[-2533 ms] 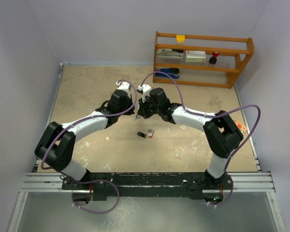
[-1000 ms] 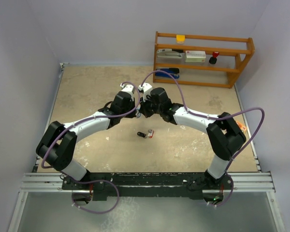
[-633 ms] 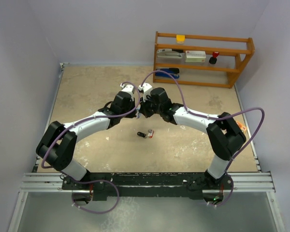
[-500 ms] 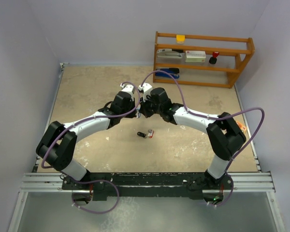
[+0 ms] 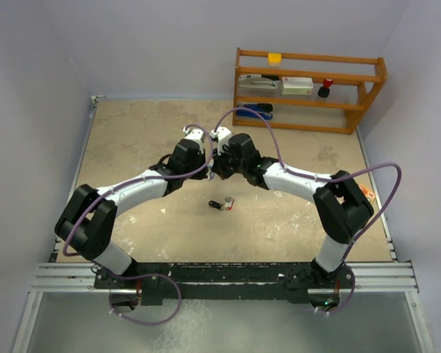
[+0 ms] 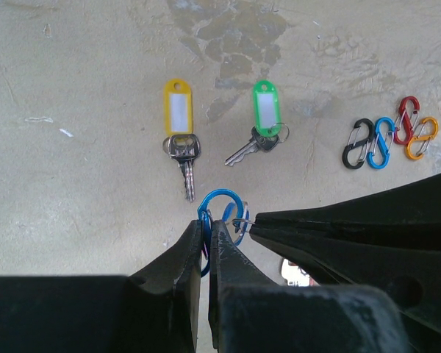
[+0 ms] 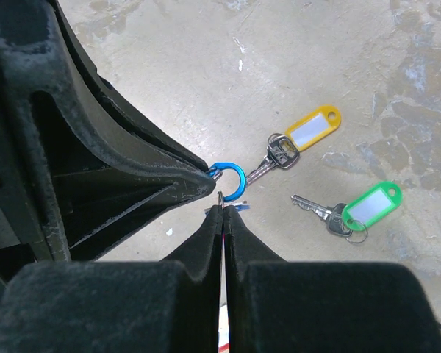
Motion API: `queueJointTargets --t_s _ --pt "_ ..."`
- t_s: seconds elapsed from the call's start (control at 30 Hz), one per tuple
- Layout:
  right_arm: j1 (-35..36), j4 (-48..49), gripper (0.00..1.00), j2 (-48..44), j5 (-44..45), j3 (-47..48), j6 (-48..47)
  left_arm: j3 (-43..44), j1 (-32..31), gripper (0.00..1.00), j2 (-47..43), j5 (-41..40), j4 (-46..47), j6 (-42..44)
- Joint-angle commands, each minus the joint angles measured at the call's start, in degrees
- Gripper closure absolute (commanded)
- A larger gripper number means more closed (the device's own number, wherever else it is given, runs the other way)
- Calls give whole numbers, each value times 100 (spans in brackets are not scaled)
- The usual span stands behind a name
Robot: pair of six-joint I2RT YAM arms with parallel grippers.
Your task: Put the keys on the keyring
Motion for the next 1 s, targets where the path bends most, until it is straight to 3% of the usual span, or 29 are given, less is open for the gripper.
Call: queueJointTargets --t_s 0.0,0.97 --pt "20 107 100 16 -14 145 -65 222 -8 100 -175 97 203 72" --pt "18 -40 100 -14 173 139 -127 211 -8 100 -366 211 1 172"
